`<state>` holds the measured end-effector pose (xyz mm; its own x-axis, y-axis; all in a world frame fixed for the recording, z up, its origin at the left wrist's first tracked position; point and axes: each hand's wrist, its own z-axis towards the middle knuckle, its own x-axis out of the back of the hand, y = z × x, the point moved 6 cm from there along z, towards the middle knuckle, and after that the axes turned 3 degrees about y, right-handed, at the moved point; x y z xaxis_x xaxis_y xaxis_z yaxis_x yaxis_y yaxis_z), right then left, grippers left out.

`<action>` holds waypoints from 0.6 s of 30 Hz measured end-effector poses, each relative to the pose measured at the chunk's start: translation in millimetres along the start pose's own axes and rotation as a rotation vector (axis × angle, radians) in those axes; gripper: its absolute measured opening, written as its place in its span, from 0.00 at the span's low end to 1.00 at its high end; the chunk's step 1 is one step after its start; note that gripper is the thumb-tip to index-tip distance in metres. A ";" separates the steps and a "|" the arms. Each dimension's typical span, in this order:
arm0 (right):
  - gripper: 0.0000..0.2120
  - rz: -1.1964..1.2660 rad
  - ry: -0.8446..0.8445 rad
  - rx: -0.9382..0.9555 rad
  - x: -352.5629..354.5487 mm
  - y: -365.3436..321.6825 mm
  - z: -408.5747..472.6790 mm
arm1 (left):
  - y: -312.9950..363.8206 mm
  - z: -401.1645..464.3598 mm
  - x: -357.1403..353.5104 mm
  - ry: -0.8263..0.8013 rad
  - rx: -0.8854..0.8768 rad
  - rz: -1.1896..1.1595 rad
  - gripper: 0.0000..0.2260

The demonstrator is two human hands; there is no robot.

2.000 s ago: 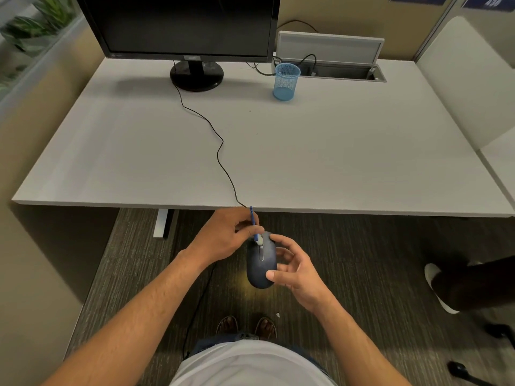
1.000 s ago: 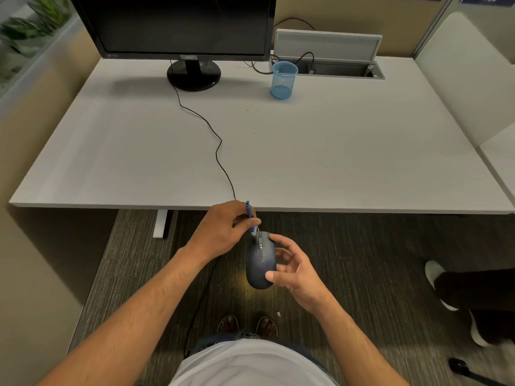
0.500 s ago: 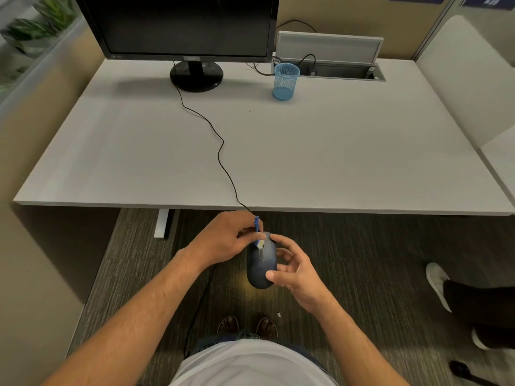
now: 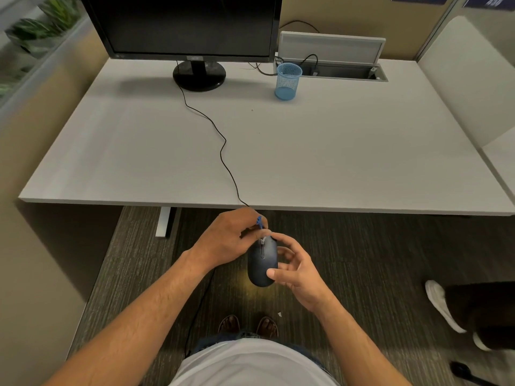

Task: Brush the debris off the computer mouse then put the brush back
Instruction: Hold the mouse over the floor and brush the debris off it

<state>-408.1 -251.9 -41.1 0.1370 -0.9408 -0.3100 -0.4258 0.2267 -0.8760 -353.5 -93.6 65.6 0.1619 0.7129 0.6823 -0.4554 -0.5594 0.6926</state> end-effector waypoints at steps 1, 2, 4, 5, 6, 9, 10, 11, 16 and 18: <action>0.38 0.000 -0.001 0.002 0.2 -0.1 0.1 | 0.4 -0.4 -1.7 0.001 0.007 -0.017 0.05; 0.38 0.002 -0.002 0.005 0.4 -0.2 0.1 | 0.3 -1.0 -3.3 0.000 0.015 -0.023 0.05; 0.38 0.012 -0.002 0.006 0.9 -0.3 -0.1 | -1.5 -2.5 -5.0 -0.004 0.034 -0.020 0.06; 0.38 0.017 -0.001 0.006 1.4 -0.2 -0.4 | -2.9 -2.9 -4.3 -0.001 0.042 -0.016 0.06; 0.38 0.019 0.000 0.006 1.9 0.0 -0.7 | -4.8 -2.9 -2.6 0.006 0.054 -0.007 0.05; 0.38 0.012 0.000 0.004 3.4 1.7 -2.0 | -13.8 -1.7 4.3 0.015 0.108 0.053 0.05; 0.38 0.011 0.000 0.004 3.8 2.4 -2.2 | -16.5 -1.6 6.4 0.018 0.125 0.065 0.06; 0.38 0.009 0.000 0.005 4.1 2.9 -2.3 | -17.8 -1.8 8.0 0.027 0.136 0.065 0.07; 0.37 0.021 -0.006 -0.007 0.9 4.4 -1.3 | -7.4 -4.1 7.1 0.067 0.146 -0.086 0.05; 0.37 0.021 -0.008 -0.006 -0.3 3.7 -1.3 | -2.6 -3.3 2.5 0.043 0.134 -0.134 0.05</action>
<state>-410.9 -251.1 -43.7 0.1355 -0.9339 -0.3310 -0.4336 0.2445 -0.8673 -354.8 -89.0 64.7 0.1741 0.8010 0.5728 -0.3111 -0.5071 0.8038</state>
